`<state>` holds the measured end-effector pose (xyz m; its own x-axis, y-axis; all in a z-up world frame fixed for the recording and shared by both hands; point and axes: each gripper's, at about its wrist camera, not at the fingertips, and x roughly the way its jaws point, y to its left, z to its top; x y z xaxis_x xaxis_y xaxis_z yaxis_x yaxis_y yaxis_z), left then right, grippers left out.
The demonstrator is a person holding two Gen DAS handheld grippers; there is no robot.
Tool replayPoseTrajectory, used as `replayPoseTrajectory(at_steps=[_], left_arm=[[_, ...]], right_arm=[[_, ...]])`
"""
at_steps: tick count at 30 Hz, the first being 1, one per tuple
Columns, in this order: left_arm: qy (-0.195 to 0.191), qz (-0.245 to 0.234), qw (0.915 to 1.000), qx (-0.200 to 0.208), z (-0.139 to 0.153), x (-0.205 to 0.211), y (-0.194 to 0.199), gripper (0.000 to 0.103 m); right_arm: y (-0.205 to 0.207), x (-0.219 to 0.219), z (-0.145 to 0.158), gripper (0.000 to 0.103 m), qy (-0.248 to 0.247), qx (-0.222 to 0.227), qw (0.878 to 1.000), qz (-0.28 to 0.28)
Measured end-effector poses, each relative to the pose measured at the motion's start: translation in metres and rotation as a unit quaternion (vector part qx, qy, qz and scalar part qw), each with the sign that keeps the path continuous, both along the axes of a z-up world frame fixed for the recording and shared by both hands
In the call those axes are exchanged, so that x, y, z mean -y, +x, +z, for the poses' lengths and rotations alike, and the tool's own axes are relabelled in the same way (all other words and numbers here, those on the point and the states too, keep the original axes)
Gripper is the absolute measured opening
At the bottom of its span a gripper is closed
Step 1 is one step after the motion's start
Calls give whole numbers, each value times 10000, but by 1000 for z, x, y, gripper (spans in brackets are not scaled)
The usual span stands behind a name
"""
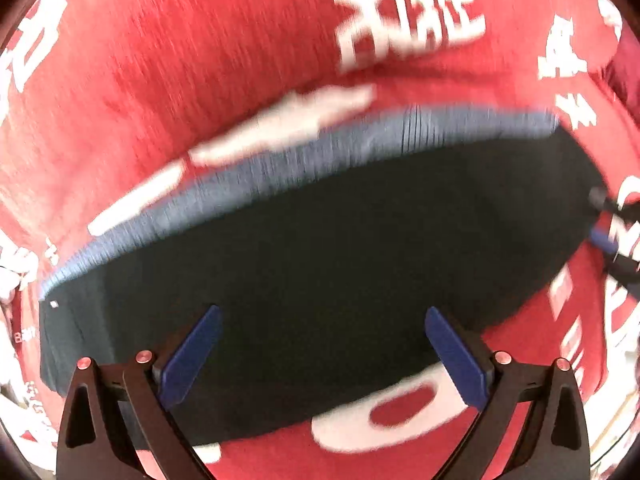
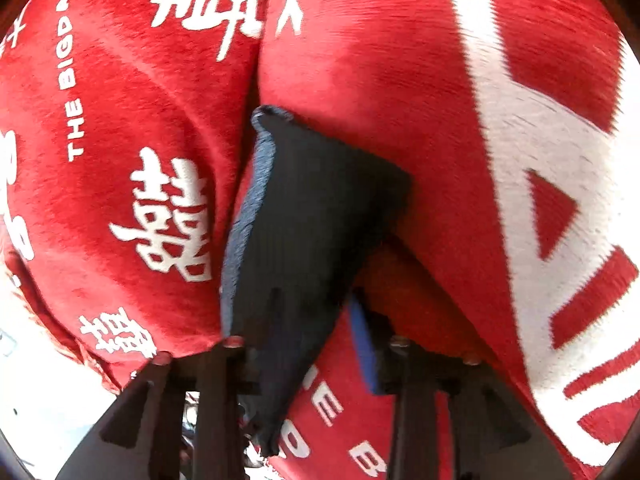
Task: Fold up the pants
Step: 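Grasp the end of the folded trousers with the right tool, then lift the trouser end with the right tool and fold it over the trousers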
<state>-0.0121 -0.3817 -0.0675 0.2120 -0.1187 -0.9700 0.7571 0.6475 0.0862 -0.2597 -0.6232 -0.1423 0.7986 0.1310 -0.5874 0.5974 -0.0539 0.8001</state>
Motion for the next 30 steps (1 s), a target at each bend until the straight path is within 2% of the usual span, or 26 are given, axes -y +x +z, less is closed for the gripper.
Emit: replayPoseTrajectory(at_steps=[3,6,8,11,13,14,15,16,17,21,23,26,28,30], left_arm=[[-285,127,9995,-22,8,27,12,103],[-159,345,9992,140,-1,52,23,103],[-161,632,9977,159,-3,53,28,103],[-57,880,9958,234,-15,58,26,103],[246,578,9980,-86,-40,67,12,103],[338,354,9988,80,-50,73,0,103],[191,264,9988,354,-46,74,-5,103],[245,131,9984,485,-45,77,-8,103],[269,89,9985,473,-45,78,-8,103],[73,492,9981,-361,-38,61,22,103],[-143,547,9984,-37,-14,38,33,103],[-413,508,9970,419,22,-7,49,103],[-355,620,9956,605,35,-39,64,103],[-128,880,9927,821,43,-81,88,103]], right_arm=[[12,7,-6,43,33,20,10000,-9],[16,14,-17,40,177,149,9990,-394],[19,15,-12,14,144,125,9990,-413],[23,15,16,14,-309,99,9994,-97],[31,13,40,14,-711,9,9972,215],[35,11,51,14,-883,-25,9955,328],[42,8,64,14,-1068,-43,9931,473],[51,3,79,14,-1340,-116,9887,658],[60,-3,94,14,-1608,-162,9831,859],[98,-36,144,14,-2450,-361,9550,1632],[117,-58,169,14,-2852,-552,9354,2018],[149,-99,195,14,-3440,-893,8966,2643],[170,-131,199,15,-3687,-1050,8718,3051],[196,-168,190,17,-3749,-1059,8546,3434]])
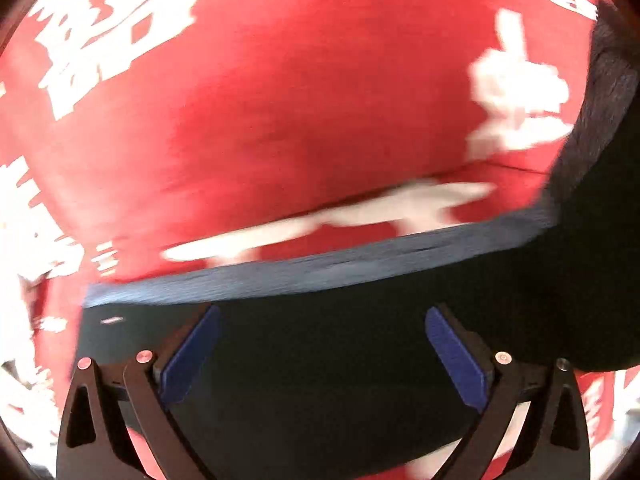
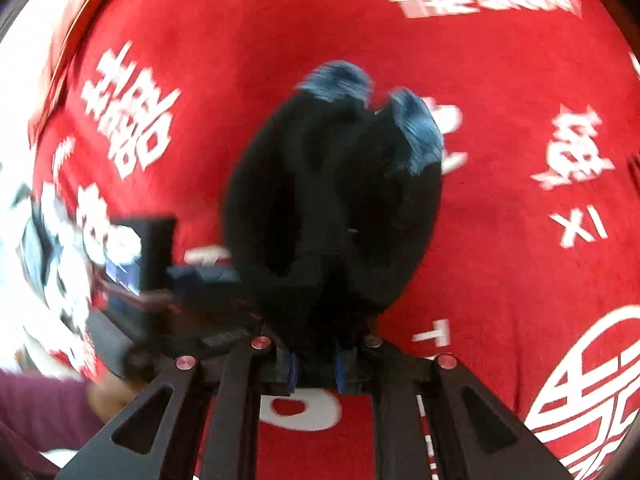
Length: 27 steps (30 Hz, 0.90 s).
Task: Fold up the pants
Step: 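Lift the trouser end with the right tool and fold it over the trousers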
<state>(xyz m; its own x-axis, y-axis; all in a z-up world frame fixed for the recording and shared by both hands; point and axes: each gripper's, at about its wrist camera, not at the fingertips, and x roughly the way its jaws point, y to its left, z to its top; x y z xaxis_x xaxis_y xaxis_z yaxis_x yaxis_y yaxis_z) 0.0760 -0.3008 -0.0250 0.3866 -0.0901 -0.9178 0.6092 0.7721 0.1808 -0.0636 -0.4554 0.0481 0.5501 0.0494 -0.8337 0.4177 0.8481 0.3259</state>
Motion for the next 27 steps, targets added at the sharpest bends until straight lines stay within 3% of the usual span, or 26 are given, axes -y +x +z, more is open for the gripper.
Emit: replayPoseTrajectory(at_steps=[4,7,9,12,13,14,16,19,20,21,23,25,27], left_arm=[[312,698,9971,22,-1,-72,40,103],[436,1090,9930,-148,-8,-128,51,103],[471,1101,9926,-190,-11,-147,53,103],[338,931,9947,-274,-5,-160,48,103],[267,856,9954,-338,0,-164,44,103],[156,741,9961,-452,1,-162,41,103],[-18,556,9967,-595,-2,-152,39,103],[-409,171,9955,-833,4,-129,24,103],[-518,67,9941,-955,-1,-122,23,103],[-594,5,9921,-1101,-7,-116,20,103],[-664,-49,9888,-1338,-16,-104,12,103],[-638,-75,9873,-1453,-24,-95,2,103],[-611,-60,9862,-1536,-32,-95,-1,103]], right_arm=[[52,-71,-39,21,-24,-423,9973,606],[91,-126,-91,33,-164,-1111,9888,979],[105,-153,-121,35,-530,-1781,9763,1112],[104,-175,-98,49,-995,-1708,9714,1319],[97,-179,-80,60,-905,-1470,9753,1374],[91,-179,-68,68,-722,-1250,9792,1427],[73,-168,-49,72,-12,-820,9869,1387],[50,-124,-58,72,1181,-764,9893,396],[42,-105,-69,72,1676,-759,9829,-20],[28,-83,-87,70,2366,-695,9671,-618],[14,-61,-113,53,3277,-462,9345,-1310],[9,-56,-131,52,3689,-360,9156,-1560],[12,-57,-141,52,3707,-395,9142,-1587]])
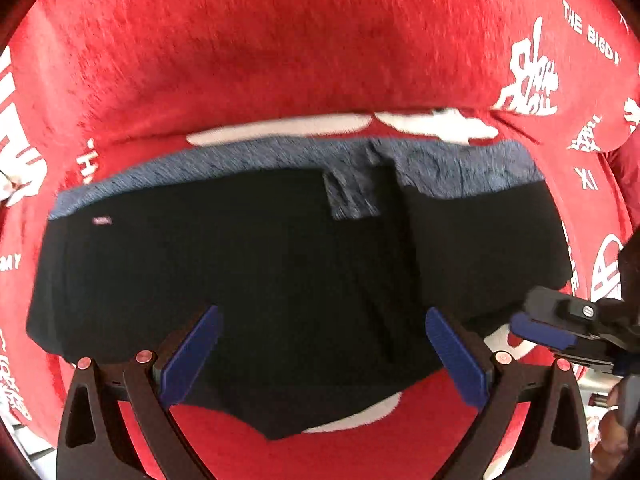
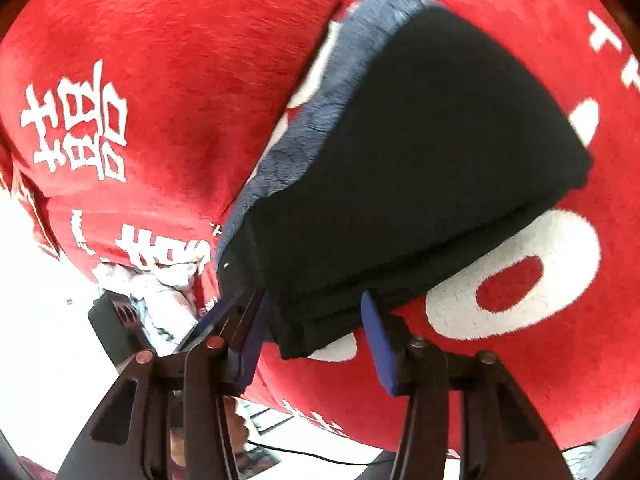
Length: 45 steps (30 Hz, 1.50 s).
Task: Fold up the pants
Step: 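Lift the trouser end with the right tool and fold it over the trousers, then lower the folded end onto the trousers and open the right tool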
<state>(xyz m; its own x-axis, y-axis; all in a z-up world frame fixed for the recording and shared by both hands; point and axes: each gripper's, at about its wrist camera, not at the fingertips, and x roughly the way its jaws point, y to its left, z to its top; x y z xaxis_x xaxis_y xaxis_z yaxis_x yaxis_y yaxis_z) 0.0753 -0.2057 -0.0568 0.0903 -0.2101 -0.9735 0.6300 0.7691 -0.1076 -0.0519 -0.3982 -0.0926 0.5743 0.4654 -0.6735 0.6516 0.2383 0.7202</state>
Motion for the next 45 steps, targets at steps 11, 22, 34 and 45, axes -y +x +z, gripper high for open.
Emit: replayPoseTrajectory(at_steps=[11,22,34,45], left_arm=[[335,-14,9994,69,1,-21,1,103],[492,124,9985,205,5,-32,8,103],[-68,-38,9986,523,43,37,19,103],[1101,34,9932,386,-40,70,16,103]], right_arm=[[-1,4,-30,6,435,-78,9969,-645],[7,-34,-35,2,277,-336,9989,192],[25,35,67,43,-2255,-225,9659,1248],[69,42,17,48,-3952,-1540,8830,2009]])
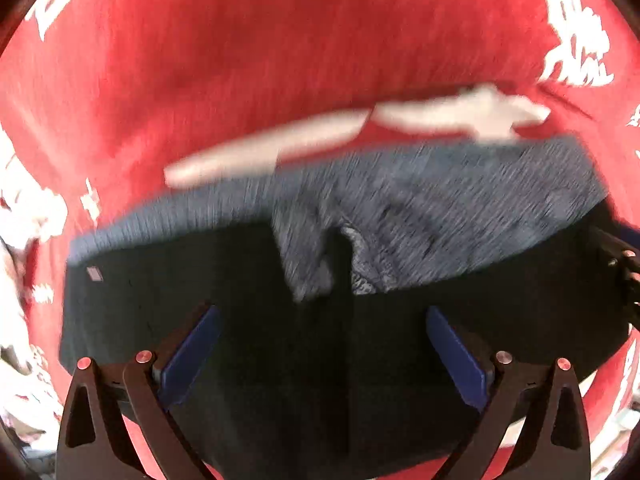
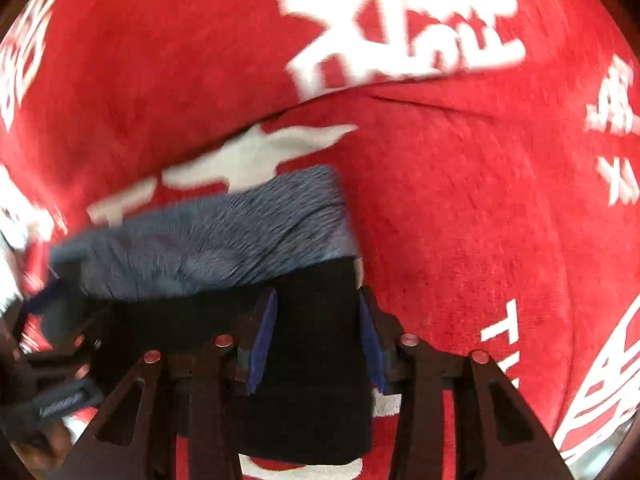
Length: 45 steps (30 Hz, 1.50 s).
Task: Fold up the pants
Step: 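Lower the folded end onto the trousers and open the right tool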
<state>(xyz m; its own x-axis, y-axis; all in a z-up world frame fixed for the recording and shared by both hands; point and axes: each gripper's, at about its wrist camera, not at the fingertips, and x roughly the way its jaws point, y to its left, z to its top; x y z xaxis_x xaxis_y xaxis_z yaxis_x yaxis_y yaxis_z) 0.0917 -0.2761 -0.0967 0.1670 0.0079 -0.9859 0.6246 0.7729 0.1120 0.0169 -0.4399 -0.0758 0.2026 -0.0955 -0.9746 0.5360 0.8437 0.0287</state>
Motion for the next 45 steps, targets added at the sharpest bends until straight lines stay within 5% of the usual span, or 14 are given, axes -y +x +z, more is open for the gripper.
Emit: replayPoseTrajectory(at_steps=[5,9,13,18,25,30,34,45], left_arm=[[-159,109,9998,32,20,-38,4,103],[-387,241,9990,40,30,-72,13,103],[34,515,9978,-414,-1,-91,26,103],[-237,715,9955,-569,-15,-105,31,103],[-619,617,9960,-208,-16,-115,23,103],[-594,700,9957,-136,-13,-117,11,103],[-420,695,9966,-105,0,-121,13,103],[-281,993,9946,-131,17,-158,21,103]], right_arm=[[3,-29,15,54,-371,-196,9978,508],[-15,-31,50,54,-169,534,9982,220],[9,-60,38,54,938,819,9904,605],[30,-109,-12,54,1990,418,9763,735],[59,-119,13,53,1172,450,9857,1121],[101,-113,3,53,805,-70,9918,988],[111,-120,-13,16,661,-561,9906,1060],[111,-175,-19,5,1476,-427,9780,1411]])
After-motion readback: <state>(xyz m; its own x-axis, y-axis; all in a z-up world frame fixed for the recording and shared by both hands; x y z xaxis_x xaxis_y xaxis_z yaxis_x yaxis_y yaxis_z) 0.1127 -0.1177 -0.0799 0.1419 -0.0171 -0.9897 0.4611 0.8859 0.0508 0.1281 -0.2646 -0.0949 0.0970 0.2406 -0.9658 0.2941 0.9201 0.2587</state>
